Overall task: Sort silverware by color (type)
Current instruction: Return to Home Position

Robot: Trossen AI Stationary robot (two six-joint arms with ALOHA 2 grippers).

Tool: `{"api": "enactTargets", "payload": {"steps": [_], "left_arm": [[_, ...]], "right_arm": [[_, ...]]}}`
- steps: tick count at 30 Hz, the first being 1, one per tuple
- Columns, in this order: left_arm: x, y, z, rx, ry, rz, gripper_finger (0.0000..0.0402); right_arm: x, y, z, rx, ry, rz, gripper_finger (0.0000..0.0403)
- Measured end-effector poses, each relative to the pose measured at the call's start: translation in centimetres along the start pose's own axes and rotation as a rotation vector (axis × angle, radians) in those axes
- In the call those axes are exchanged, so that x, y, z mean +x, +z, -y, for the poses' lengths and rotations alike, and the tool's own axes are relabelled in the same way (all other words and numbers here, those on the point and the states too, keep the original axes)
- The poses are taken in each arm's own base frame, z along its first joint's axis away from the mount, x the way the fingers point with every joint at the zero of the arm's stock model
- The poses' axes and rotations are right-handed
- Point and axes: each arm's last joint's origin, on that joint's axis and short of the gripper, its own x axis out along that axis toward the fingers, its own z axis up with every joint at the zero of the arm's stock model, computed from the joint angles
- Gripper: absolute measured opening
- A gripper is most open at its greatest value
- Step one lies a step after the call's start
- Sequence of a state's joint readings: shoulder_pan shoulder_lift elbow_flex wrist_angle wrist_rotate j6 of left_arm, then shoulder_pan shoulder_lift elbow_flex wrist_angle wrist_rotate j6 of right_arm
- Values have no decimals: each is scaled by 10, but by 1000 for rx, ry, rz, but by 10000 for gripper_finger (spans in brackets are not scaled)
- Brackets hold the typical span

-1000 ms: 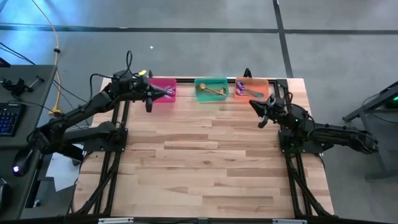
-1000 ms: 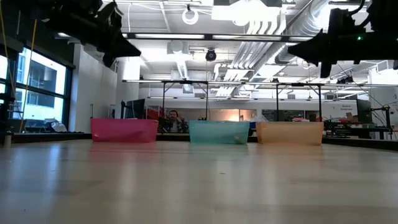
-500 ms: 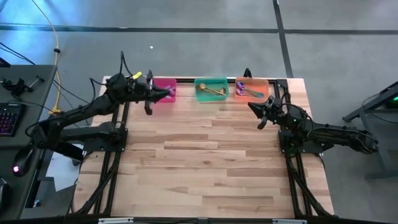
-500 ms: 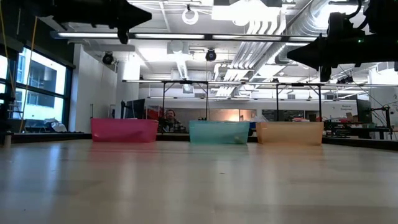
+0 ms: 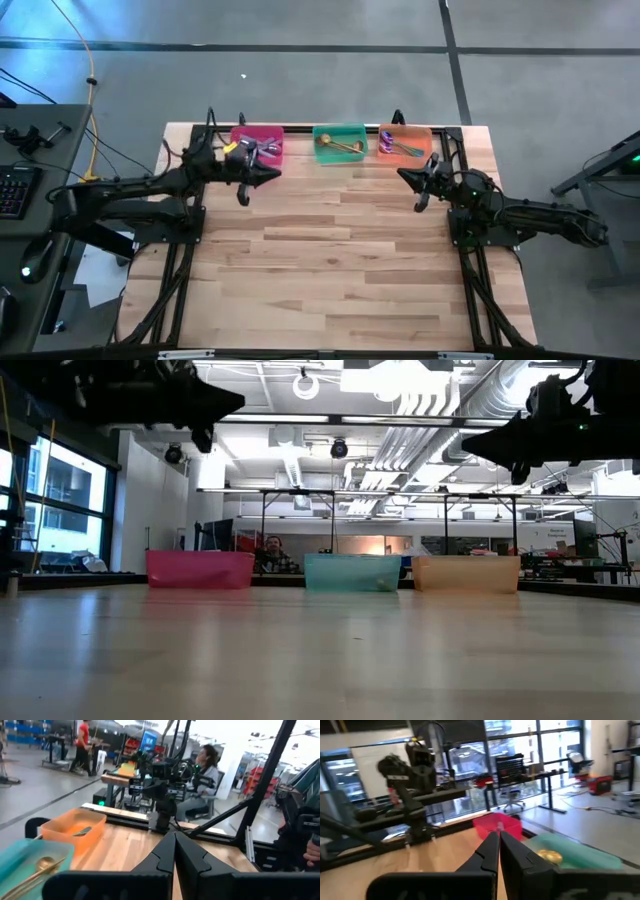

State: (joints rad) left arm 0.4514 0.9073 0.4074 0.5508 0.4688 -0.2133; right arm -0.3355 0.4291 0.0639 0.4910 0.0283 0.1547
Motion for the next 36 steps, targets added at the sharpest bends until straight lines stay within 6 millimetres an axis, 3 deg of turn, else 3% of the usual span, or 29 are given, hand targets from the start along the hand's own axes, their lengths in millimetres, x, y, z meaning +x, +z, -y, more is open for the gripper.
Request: {"api": "enactTargets", "payload": {"steps": [7,19,36], "left_arm": [[-19,-32,9,35,-21,97,0],[-62,-62,19,21,-7,195,0],[-96,-67,29,3,68,164,1]], "right_arm": [[-6,-8,0,25,55,40,0],[-11,-6,1,-4,37,50,0],[-17,-8,2,-17,8,34,0]]}}
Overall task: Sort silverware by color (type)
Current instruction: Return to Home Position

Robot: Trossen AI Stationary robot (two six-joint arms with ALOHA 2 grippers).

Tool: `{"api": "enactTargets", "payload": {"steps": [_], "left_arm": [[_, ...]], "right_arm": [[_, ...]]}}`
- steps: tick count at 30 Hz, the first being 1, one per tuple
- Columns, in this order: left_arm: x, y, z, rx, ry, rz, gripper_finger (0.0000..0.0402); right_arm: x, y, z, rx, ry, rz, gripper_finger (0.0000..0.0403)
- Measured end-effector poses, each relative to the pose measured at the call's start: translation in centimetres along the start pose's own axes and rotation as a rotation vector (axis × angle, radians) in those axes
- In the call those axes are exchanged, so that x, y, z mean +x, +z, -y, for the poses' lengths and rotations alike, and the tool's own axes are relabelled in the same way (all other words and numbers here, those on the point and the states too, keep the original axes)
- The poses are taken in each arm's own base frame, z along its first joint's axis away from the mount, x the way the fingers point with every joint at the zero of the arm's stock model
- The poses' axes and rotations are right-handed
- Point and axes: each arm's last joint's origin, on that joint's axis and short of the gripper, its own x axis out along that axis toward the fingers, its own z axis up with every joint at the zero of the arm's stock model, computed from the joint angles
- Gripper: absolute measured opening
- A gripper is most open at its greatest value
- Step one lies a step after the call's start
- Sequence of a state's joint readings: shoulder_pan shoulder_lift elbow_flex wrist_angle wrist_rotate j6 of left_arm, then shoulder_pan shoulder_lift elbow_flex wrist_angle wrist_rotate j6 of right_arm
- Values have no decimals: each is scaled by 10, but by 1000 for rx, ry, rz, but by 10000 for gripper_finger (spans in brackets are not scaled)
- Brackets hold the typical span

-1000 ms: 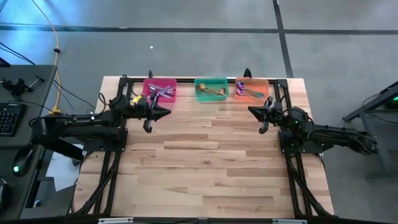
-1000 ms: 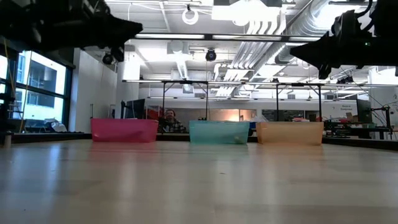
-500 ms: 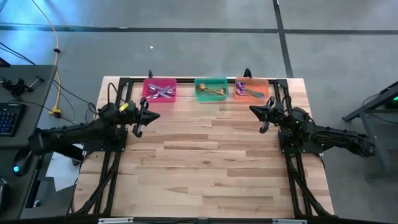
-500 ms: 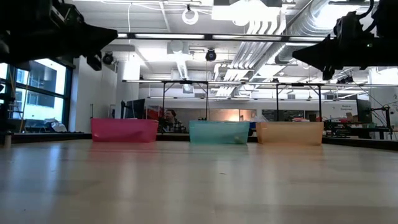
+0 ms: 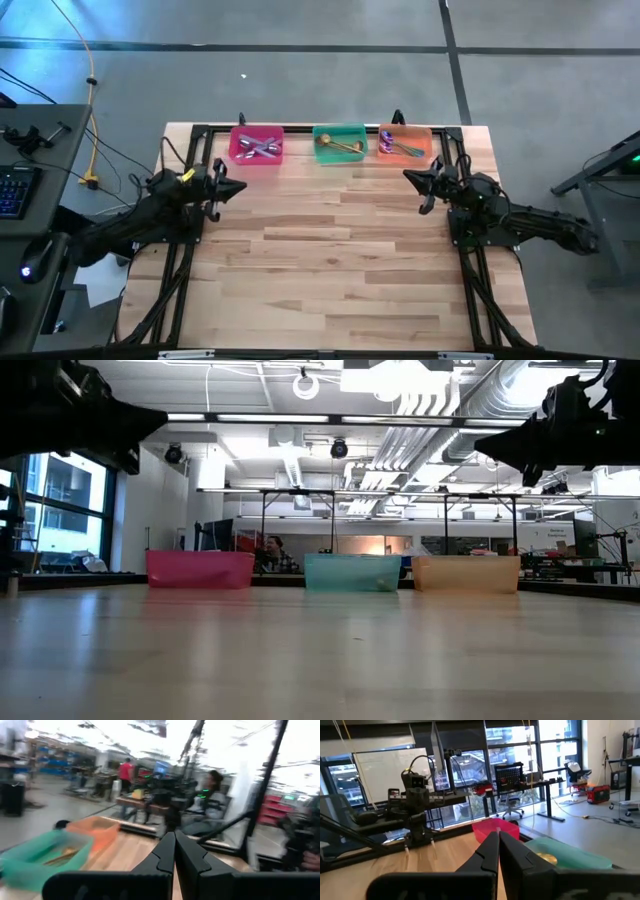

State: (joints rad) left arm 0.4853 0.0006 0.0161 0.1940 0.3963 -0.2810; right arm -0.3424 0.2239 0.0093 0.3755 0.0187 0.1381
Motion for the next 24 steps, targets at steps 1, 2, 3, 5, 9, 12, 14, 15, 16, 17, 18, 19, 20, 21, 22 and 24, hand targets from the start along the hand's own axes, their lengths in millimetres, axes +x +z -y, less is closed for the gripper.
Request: {"api": "enactTargets", "payload": {"steps": [1,2,3,5,9,12,14,15,16,17,18,19,20,21,22,24], "left_arm": [[0,0,-1,-1,33,-3,1],[0,-2,-2,-2,61,-11,1],[0,-4,-4,2,95,-13,1],[1,-3,-6,-1,177,-4,1],[0,-8,-10,-120,267,-15,1],[0,-9,-10,-175,273,-20,1],[0,-9,-10,-185,275,-24,1],[0,-9,-10,-185,275,-24,1],[0,-9,-10,-185,275,-24,1],[0,-9,-10,-185,275,-24,1],[0,-9,-10,-185,275,-23,1],[0,-9,-10,-185,275,-21,1],[0,-9,-10,-185,274,-21,1],[0,-9,-10,-185,275,-21,1],[0,-9,-10,-185,275,-21,1],[0,-9,-10,-185,274,-21,1]], "right_arm": [[0,0,0,-4,-2,2,0],[-1,0,0,-11,-1,2,0],[-1,0,0,-16,-3,0,0],[-1,-1,0,-28,-13,-5,0],[-1,-6,2,-37,-43,-62,0],[-1,-11,3,-38,-51,-109,0],[-2,-14,3,-40,-55,-144,0],[-2,-15,3,-40,-56,-155,0],[-2,-16,3,-40,-58,-166,0],[-2,-17,4,-41,-59,-178,0],[-3,-18,4,-41,-60,-189,0],[-3,-19,4,-42,-61,-198,0],[-3,-20,4,-42,-62,-204,0],[-3,-21,4,-42,-63,-210,0],[-3,-21,4,-42,-64,-218,0],[-3,-22,4,-43,-64,-223,0]]}}
